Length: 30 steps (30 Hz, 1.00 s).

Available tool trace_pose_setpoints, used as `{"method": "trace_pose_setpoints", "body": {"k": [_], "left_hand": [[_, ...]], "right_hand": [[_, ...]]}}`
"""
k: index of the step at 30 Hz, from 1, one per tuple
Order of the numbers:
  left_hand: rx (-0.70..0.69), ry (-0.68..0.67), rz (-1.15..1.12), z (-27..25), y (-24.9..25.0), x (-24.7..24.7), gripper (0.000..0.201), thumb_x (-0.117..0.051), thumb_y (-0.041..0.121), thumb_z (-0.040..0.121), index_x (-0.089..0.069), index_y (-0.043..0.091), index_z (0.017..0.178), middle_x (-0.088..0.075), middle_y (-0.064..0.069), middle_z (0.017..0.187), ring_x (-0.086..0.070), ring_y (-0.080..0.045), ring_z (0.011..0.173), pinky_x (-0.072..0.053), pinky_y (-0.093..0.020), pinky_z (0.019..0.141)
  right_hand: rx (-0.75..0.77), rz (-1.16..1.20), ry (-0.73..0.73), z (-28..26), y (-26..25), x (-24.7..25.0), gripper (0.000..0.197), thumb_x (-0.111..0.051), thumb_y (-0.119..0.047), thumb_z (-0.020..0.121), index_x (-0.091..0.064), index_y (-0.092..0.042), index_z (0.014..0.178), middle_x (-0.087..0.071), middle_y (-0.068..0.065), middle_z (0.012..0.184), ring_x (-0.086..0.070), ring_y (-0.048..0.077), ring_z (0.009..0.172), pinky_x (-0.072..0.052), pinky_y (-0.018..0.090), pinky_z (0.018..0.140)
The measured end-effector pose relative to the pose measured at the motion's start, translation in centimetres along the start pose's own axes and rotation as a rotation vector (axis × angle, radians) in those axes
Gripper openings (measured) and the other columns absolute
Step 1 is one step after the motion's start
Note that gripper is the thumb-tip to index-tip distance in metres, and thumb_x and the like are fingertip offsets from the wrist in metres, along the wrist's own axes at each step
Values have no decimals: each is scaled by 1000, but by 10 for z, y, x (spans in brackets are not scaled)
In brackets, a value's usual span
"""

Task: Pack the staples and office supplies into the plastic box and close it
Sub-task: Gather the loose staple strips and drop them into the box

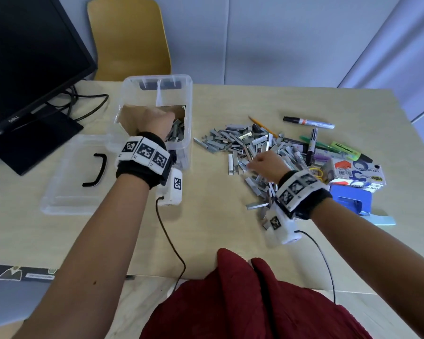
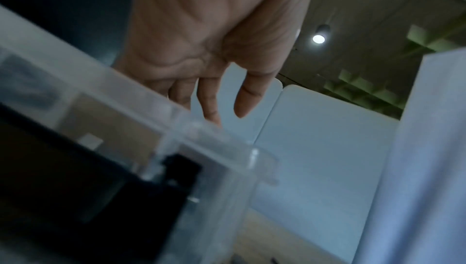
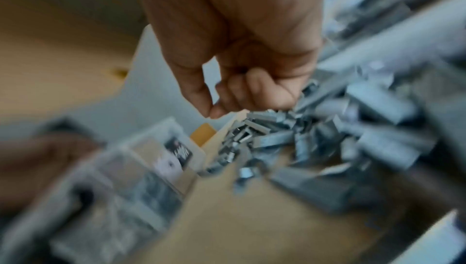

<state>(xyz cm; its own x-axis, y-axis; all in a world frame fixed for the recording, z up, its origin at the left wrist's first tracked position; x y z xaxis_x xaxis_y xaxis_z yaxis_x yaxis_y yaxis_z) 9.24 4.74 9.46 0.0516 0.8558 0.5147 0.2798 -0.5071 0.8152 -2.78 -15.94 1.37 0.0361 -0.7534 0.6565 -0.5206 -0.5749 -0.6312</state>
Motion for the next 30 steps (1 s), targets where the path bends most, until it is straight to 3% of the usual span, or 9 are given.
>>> {"method": "trace_pose_setpoints", "body": {"k": [3, 8, 11, 14, 17, 20, 24, 27, 30], "left_hand": [[-137, 40, 118, 0, -9, -1, 26, -48, 8, 87, -45, 11, 61, -38, 2, 57, -40, -15, 58, -36, -23, 59], [-314, -44, 348, -15, -25, -24, 18, -51, 27, 91, -53, 10, 97, -59, -6, 90, -56, -25, 84, -47, -36, 79], [-397, 34, 471, -18, -30, -31, 18, -48, 26, 93, -52, 9, 97, -60, -10, 92, -58, -30, 87, -46, -37, 76], [-425, 85, 449, -20, -30, -34, 19, -49, 21, 93, -53, 4, 101, -61, -14, 100, -58, -31, 93, -47, -39, 79], [-597, 201, 385, -35, -25, -43, 21, -51, 11, 90, -54, 2, 109, -53, -14, 111, -51, -26, 102, -38, -30, 86], [-776, 143, 325, -53, -16, -64, 9, -51, 2, 87, -56, 1, 94, -54, -14, 100, -50, -26, 93, -39, -28, 80], [-580, -148, 382, -50, -23, -106, 9, -44, 4, 91, -52, 8, 89, -49, -6, 96, -53, -25, 96, -47, -34, 82], [-368, -256, 512, -46, -36, -136, 25, -43, 7, 93, -49, 1, 116, -48, -13, 123, -45, -29, 116, -41, -36, 90], [-212, -310, 601, -43, -46, -156, 50, -47, 18, 95, -30, -2, 138, -30, -18, 143, -33, -33, 129, -35, -38, 102]], "right_hand": [[52, -507, -35, -5, 3, -17, 22, -60, -28, 85, -55, -7, 91, -58, 8, 88, -57, 26, 89, -46, 34, 80], [50, -610, 10, -6, 6, -29, 19, -57, -26, 86, -58, -8, 93, -61, 9, 90, -60, 26, 87, -49, 31, 72], [11, -258, -34, -1, 10, -22, 23, -60, -19, 85, -53, -10, 66, -52, 2, 61, -51, 15, 57, -45, 20, 53], [-80, 285, -137, -3, 15, -7, 26, -57, -13, 88, -52, -7, 64, -41, 1, 52, -35, 11, 43, -32, 18, 40], [-175, 809, -245, -7, 21, 0, 26, -50, -11, 92, -45, -12, 66, -31, -7, 43, -26, 8, 37, -24, 17, 38], [-211, 1106, -268, -12, 27, 0, 28, -47, -13, 92, -45, -17, 64, -30, -8, 47, -29, 8, 43, -28, 16, 42], [-231, 1408, -210, -20, 34, 4, 24, -54, -15, 83, -51, -16, 59, -42, -4, 54, -39, 9, 51, -37, 18, 49], [-178, 1597, -231, -25, 39, 6, 31, -79, -15, 48, -57, -7, 69, -51, 5, 66, -49, 15, 60, -47, 22, 54], [-131, 1644, -227, -28, 46, 7, 41, -76, -17, 45, -50, -7, 75, -51, 9, 72, -53, 19, 63, -49, 24, 56]]}}
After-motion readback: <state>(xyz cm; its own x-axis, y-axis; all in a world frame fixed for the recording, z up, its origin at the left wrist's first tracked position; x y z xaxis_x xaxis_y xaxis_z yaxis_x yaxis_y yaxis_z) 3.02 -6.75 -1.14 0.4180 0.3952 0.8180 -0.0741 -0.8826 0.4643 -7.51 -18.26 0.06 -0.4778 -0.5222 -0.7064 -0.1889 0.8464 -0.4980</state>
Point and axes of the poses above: each hand's wrist, its own z-axis towards the middle knuckle, its own x-axis out of the back of the hand, y = z × x, the point moved 1 cm from there along z, towards the middle knuckle
